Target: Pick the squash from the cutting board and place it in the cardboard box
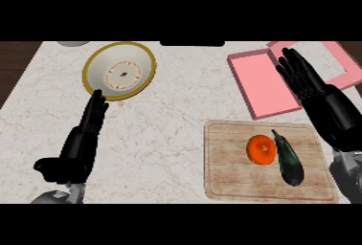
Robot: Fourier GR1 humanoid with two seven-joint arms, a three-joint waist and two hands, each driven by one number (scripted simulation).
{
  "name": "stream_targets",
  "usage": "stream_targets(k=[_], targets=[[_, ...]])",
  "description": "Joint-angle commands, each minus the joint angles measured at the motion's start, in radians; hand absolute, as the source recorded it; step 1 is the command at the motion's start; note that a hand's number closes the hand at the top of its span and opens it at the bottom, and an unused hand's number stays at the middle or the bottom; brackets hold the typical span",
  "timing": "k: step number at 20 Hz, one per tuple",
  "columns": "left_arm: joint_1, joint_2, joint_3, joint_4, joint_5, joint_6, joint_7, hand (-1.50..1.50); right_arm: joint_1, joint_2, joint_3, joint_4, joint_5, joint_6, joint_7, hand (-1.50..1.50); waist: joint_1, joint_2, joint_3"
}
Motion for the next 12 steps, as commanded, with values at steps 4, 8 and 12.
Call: stream_targets(k=[4,8,12], targets=[[0.049,0.027,0.105,-0.023,0.066,0.003,0.030,0.00,0.177,-0.040,-0.301,0.181,-0.114,-0.038,-0.124,1.50,-0.021,0.007,0.019],[0.034,0.023,0.142,-0.010,0.144,-0.039,0.066,0.00,0.288,-0.156,-0.278,0.376,0.133,-0.120,-0.124,1.50,-0.007,0.025,0.016],[-0.017,0.052,0.191,0.005,0.188,-0.076,0.141,0.00,0.289,-0.044,-0.353,0.537,0.147,-0.154,-0.457,-1.50,0.001,0.010,0.018]])
